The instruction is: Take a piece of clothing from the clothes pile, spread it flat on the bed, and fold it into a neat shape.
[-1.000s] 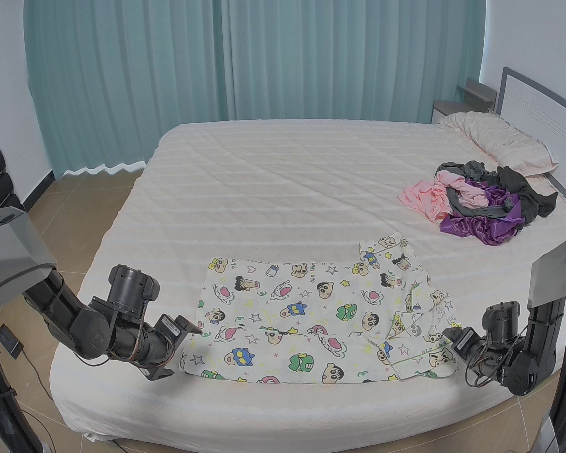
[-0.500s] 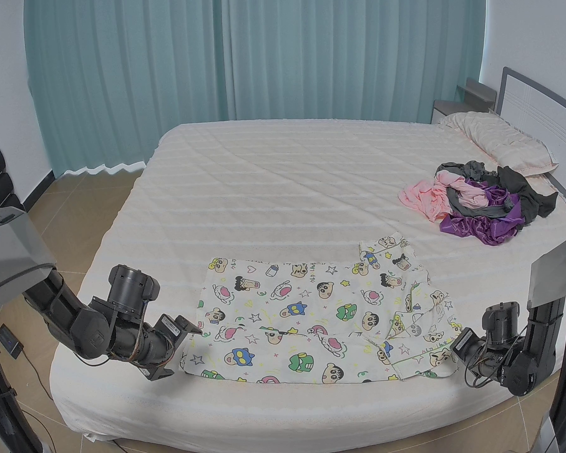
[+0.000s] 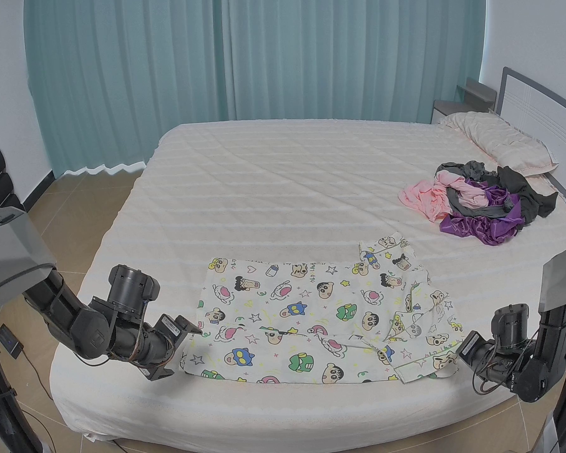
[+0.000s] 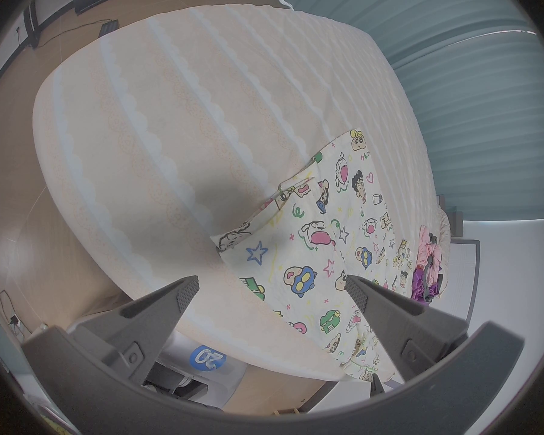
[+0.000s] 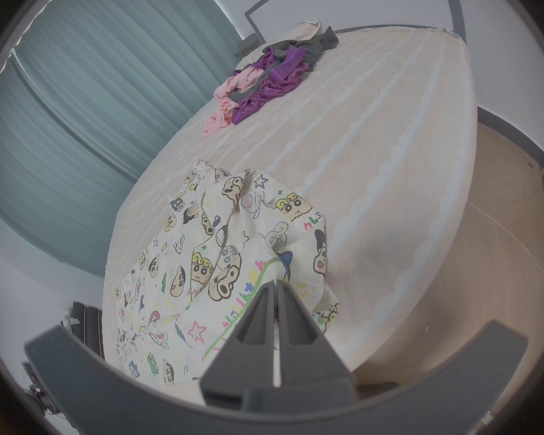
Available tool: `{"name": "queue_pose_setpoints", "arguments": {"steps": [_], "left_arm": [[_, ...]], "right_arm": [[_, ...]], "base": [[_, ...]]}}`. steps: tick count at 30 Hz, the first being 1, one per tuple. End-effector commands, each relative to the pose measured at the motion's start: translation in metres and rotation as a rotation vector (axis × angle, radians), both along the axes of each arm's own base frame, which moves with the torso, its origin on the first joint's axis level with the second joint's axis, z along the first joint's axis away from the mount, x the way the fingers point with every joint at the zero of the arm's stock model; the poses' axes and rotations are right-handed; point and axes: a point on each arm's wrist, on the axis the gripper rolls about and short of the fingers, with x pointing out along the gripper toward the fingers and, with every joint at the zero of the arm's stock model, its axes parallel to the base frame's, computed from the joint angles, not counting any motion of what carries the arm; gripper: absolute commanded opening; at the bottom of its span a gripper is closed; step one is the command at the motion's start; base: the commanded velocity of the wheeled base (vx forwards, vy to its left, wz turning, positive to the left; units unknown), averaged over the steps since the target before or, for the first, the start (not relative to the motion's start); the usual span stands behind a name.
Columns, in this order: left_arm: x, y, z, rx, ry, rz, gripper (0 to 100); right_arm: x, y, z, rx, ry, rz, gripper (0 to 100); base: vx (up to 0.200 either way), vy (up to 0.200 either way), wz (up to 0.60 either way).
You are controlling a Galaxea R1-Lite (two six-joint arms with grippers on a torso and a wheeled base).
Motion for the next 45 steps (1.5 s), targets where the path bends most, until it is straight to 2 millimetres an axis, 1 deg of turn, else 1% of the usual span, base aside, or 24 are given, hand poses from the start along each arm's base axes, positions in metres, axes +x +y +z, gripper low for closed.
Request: {"name": "queue_pose_setpoints", "arguments": {"steps": [1,2,6,8,9,17,20,22,23,26,28,30,31,34,35,36,38,40,41,43,44,45], "left_arm": [[0.0,0.0,0.0,0.0,0.001,0.0,100],[0.0,0.0,0.0,0.0,0.001,0.0,100],[0.0,0.0,0.0,0.0,0.001,0.0,100],[0.0,0.0,0.0,0.001,0.001,0.001,100],[0.0,0.0,0.0,0.001,0.001,0.001,100],[0.0,0.0,0.0,0.0,0.001,0.0,100],[0.0,0.0,0.0,0.001,-0.001,0.001,100],[0.0,0.0,0.0,0.0,0.001,0.0,100],[0.0,0.0,0.0,0.0,0.001,0.0,100],[0.0,-0.001,0.0,0.001,0.001,-0.006,100],[-0.001,-0.002,-0.001,0.002,0.002,-0.007,100],[-0.001,-0.001,-0.001,0.004,0.003,-0.008,100],[-0.001,-0.001,-0.001,0.003,0.0,-0.008,100],[-0.003,-0.001,-0.002,0.002,-0.008,-0.007,100],[-0.003,-0.001,-0.002,0.002,-0.008,-0.007,100],[-0.003,-0.001,-0.002,-0.003,-0.021,-0.006,100],[-0.003,-0.001,-0.002,-0.003,-0.032,-0.004,100],[-0.003,-0.001,-0.002,-0.001,-0.037,-0.003,100],[-0.003,-0.001,-0.002,-0.001,-0.037,-0.003,100],[-0.003,-0.001,-0.002,-0.001,-0.037,-0.003,100],[-0.003,-0.001,-0.002,-0.001,-0.037,-0.003,100],[-0.003,-0.001,-0.002,-0.001,-0.037,-0.003,100]], "right_arm": [[-0.005,0.001,0.006,-0.006,-0.009,0.015,0],[-0.005,0.001,0.006,-0.006,-0.009,0.015,0],[-0.017,0.007,0.004,-0.015,0.027,0.051,0],[-0.018,0.009,0.004,-0.021,0.031,0.053,0],[-0.018,0.009,0.003,-0.025,0.031,0.05,100],[-0.023,0.013,0.001,-0.057,0.068,0.062,100],[-0.021,0.017,0.012,-0.059,0.001,0.091,100],[-0.021,0.027,0.019,-0.05,-0.036,0.139,100],[-0.021,0.027,0.019,-0.05,-0.036,0.139,100],[-0.018,0.06,0.021,-0.032,-0.084,0.276,100],[-0.011,0.078,0.018,-0.023,-0.109,0.329,100],[-0.008,0.082,0.018,-0.021,-0.116,0.339,100],[0.0,0.093,0.015,-0.015,-0.118,0.368,100],[0.012,0.108,0.014,-0.014,-0.089,0.406,100],[0.012,0.108,0.014,-0.014,-0.089,0.406,100],[0.021,0.118,0.016,-0.01,-0.072,0.428,100],[0.028,0.126,0.016,-0.003,-0.056,0.451,100],[0.036,0.136,0.008,-0.004,-0.019,0.477,100],[0.039,0.138,0.006,-0.005,-0.013,0.479,100],[0.048,0.15,-0.001,-0.009,-0.006,0.495,100],[0.049,0.151,-0.002,-0.009,-0.006,0.497,100],[0.05,0.157,-0.007,-0.016,0.011,0.509,100]], "base": [[0.0,0.0,0.0],[0.0,0.0,0.0],[0.0,0.0,0.0],[0.0,0.0,0.0],[0.0,0.0,0.0],[0.0,0.0,0.0],[0.0,0.0,0.0],[0.0,0.0,0.0],[0.0,0.0,0.0],[0.0,0.0,0.0],[0.0,0.0,0.0],[0.0,0.0,0.0],[0.0,0.0,0.0],[0.0,0.0,0.0],[0.0,0.0,0.0],[0.0,0.0,0.0],[0.0,0.0,0.0],[0.0,0.0,0.0],[0.0,0.0,0.0],[0.0,0.0,0.0],[0.0,0.0,0.0],[0.0,0.0,0.0]]}}
